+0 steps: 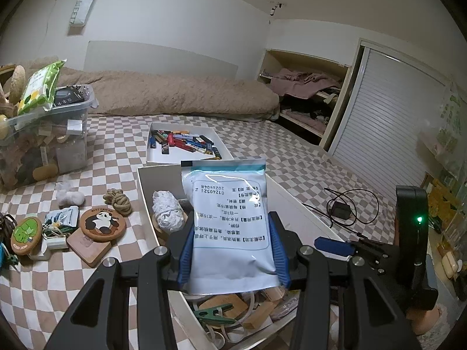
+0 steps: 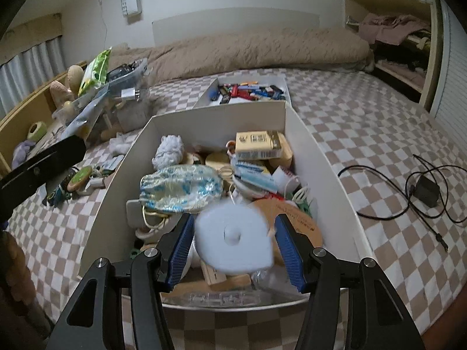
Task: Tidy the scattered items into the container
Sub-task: 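Open both grippers to drop the sachet and tape measure into the box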
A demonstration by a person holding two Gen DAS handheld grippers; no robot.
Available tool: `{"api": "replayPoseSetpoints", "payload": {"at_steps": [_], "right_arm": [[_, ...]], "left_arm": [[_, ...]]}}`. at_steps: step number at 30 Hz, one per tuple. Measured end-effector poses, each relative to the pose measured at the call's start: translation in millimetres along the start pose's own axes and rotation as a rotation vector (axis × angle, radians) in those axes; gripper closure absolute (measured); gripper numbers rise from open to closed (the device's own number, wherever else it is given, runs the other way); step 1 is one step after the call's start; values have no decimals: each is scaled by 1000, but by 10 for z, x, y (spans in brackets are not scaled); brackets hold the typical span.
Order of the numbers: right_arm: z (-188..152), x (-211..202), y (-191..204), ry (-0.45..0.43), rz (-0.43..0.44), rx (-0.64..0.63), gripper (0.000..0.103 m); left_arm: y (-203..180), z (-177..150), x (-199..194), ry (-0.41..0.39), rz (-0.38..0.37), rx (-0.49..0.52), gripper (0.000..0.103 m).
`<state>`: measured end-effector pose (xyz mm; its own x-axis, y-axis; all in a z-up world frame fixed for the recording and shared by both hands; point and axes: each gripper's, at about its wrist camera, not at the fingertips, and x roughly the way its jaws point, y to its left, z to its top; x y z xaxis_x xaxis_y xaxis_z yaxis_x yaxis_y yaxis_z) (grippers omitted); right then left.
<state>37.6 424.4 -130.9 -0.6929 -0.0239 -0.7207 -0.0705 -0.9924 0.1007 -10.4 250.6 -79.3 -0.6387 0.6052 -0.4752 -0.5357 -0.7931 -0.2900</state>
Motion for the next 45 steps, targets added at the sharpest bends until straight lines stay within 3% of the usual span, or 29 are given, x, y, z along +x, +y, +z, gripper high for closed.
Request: {"api": "replayPoseSetpoints", "payload": {"at_steps": [2, 3, 12, 23, 25, 27, 28, 45], "right_arm": [[-7, -16, -30, 2, 24, 21, 5], [-4, -37, -48, -4, 34, 31, 4], [78, -265, -240, -129, 9, 151, 4], [93, -307, -283, -158, 24, 171, 4], [91, -305, -281, -158, 24, 170, 4], [90, -299, -280, -157, 23, 170, 4], [90, -296, -281, -157, 23, 171, 4], [97, -295, -258, -154, 21, 155, 4]], "left_arm": [[-12, -13, 21, 9, -4, -1, 57], [-22, -21, 32, 13, -5, 0, 57], [-168, -143, 211, 89, -42, 22, 57], [-327, -354, 414, 180, -40, 61, 57], [-332, -395, 427, 190, -15, 77, 44], [-308, -418, 409, 171, 45, 85, 8], [-277, -429, 378, 151, 72, 84, 5], [-102, -411, 306, 154, 90, 54, 5]]}}
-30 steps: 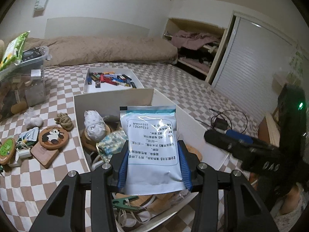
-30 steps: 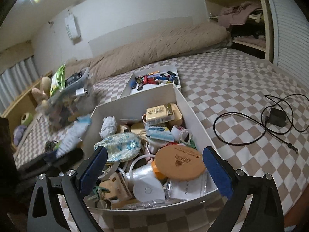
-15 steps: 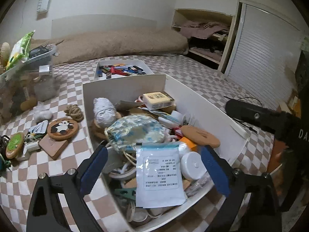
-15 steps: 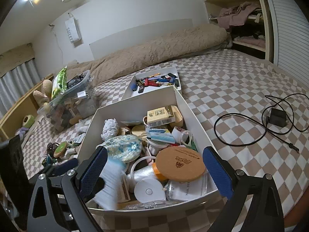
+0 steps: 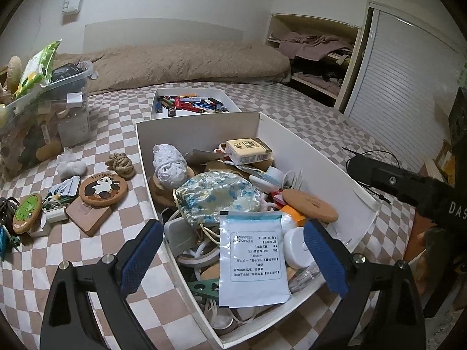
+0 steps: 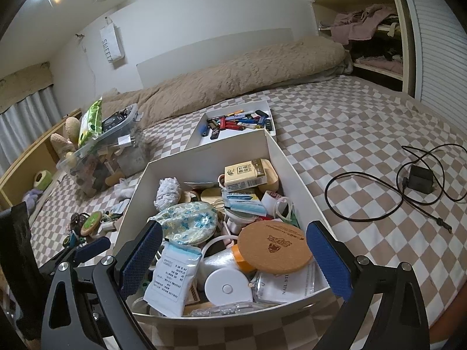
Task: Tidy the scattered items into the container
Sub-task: 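Open both grippers to drop the sachet and tape measure into the box, then withdraw both tools from the box back toward the scattered items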
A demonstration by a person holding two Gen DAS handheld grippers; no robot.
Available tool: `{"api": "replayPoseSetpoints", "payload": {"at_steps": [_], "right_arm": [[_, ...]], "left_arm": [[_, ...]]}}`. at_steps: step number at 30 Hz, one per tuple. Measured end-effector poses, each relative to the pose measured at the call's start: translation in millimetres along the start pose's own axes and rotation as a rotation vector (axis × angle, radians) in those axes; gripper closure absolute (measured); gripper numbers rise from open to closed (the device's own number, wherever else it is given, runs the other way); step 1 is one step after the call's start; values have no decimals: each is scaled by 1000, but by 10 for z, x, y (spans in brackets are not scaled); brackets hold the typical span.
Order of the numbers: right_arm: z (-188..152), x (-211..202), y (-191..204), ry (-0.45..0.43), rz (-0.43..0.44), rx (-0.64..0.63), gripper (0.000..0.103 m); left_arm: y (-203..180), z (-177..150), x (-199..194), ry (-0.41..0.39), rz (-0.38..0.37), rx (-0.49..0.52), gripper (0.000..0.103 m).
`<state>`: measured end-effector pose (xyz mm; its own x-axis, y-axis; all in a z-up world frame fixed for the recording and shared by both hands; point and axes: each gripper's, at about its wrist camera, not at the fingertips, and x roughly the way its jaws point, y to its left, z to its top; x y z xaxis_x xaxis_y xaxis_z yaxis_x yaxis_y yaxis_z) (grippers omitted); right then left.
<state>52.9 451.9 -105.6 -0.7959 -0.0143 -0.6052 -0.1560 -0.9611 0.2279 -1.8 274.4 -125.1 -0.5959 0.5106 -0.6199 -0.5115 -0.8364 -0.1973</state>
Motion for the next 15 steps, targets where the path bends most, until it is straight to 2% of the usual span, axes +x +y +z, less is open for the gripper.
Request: {"api": "replayPoseSetpoints", "payload": {"at_steps": [8, 10, 15], "right_arm": [[5, 5, 25, -1, -7, -5, 4], [7, 13, 36, 0, -12, -8, 4], [10, 35, 49, 3, -27, -18, 4]], "left_arm": [[79, 37, -53, 0, 13, 3, 5], [117, 45, -68, 0, 27, 2, 1], [203, 68, -94, -1, 56, 7, 0]]}}
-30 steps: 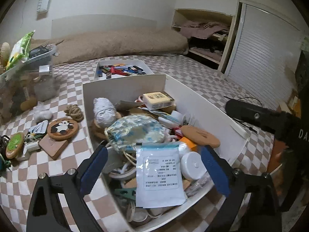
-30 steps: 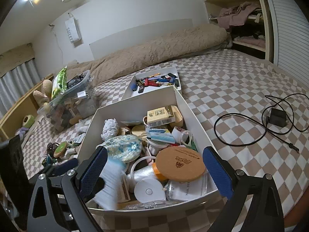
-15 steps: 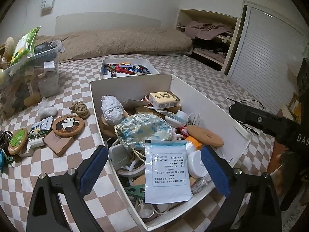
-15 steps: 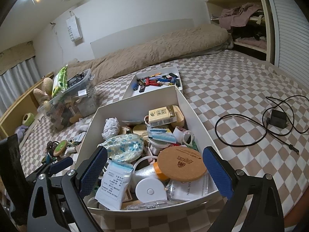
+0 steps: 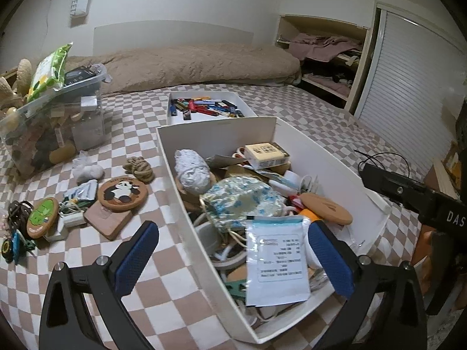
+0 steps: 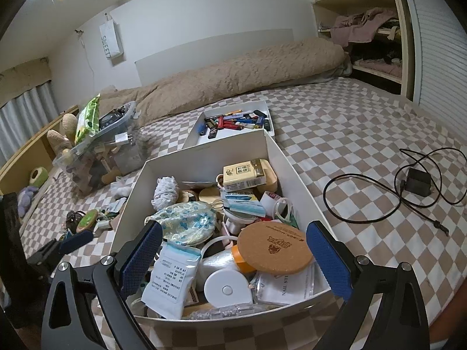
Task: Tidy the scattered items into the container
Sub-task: 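Withdraw both tools from the box back toward the scattered items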
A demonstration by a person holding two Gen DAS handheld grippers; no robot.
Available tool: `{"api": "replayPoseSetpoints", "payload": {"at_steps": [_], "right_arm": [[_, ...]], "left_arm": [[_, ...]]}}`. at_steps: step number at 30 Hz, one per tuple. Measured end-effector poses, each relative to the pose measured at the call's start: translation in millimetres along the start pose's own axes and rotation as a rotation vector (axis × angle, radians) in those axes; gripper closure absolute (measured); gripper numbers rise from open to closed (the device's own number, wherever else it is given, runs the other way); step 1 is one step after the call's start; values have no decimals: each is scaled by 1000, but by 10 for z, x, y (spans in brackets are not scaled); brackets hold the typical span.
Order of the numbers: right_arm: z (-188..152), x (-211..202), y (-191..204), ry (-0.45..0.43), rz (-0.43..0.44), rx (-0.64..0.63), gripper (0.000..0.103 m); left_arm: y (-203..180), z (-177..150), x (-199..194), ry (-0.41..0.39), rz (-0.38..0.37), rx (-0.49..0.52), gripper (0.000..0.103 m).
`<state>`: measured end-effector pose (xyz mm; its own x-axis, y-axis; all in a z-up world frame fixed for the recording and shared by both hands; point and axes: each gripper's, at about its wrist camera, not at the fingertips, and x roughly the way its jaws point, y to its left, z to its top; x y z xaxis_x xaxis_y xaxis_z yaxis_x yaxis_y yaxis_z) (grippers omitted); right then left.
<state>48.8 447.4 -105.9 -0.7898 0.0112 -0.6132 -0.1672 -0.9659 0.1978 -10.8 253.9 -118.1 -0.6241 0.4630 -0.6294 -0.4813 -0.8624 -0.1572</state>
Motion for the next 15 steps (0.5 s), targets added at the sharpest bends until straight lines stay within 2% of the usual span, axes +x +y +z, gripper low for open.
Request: {"api": "replayPoseSetpoints", "payload": {"at_steps": [12, 15], "right_arm": [[8, 44, 45, -18, -39, -12, 4], [15, 55, 59, -28, -49, -12, 0]], "left_arm": [[271, 79, -68, -6, 49, -5, 0], [345, 121, -101, -15, 60, -11, 0]]}}
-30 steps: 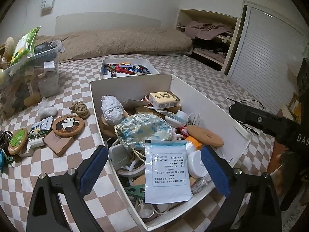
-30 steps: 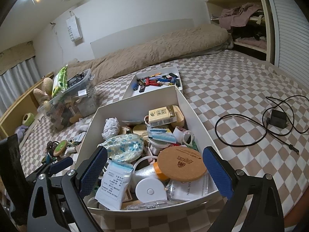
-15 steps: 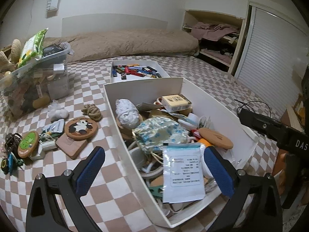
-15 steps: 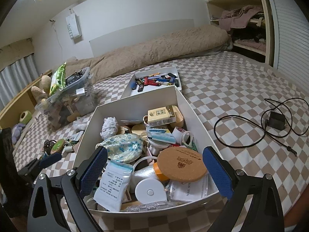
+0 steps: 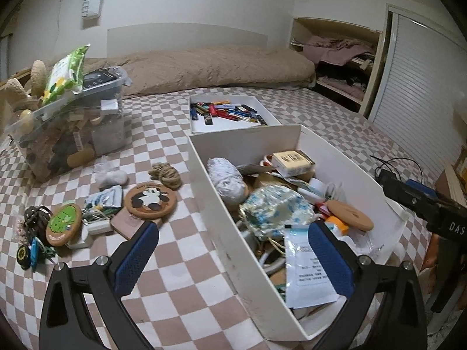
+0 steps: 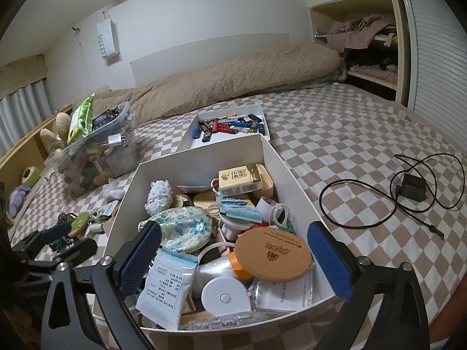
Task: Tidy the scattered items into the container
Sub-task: 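Withdraw both tools from the box back toward the scattered items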
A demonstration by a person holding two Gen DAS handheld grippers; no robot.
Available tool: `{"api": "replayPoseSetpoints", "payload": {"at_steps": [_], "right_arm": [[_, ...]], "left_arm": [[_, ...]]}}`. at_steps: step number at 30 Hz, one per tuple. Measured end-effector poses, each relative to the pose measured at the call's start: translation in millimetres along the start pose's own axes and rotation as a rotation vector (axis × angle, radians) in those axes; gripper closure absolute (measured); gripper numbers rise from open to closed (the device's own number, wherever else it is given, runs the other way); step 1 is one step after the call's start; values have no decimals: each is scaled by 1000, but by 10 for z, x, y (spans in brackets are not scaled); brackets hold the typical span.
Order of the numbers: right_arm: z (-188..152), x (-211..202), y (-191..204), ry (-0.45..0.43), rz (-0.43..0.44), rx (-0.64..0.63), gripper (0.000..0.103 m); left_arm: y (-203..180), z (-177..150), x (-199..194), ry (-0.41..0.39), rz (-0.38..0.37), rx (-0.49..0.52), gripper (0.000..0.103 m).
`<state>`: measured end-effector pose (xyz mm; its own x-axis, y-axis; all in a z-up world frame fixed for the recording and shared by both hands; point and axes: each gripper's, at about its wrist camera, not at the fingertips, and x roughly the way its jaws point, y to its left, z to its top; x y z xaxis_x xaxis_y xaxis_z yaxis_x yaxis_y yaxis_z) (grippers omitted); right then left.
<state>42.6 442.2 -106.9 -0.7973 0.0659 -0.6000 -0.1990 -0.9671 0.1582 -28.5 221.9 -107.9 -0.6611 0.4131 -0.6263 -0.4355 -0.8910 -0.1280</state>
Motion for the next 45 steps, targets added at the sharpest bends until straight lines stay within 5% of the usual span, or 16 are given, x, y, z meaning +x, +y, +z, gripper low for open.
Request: {"api": "replayPoseSetpoints", "payload": {"at_steps": [22, 45], "right_arm": [[35, -15, 62, -77, -47, 5, 0], [47, 34, 490, -141, 28, 31, 0]], "left_arm": [[395, 146, -140, -26, 60, -22, 0], [1414, 79, -372, -59, 211, -119, 0]]}}
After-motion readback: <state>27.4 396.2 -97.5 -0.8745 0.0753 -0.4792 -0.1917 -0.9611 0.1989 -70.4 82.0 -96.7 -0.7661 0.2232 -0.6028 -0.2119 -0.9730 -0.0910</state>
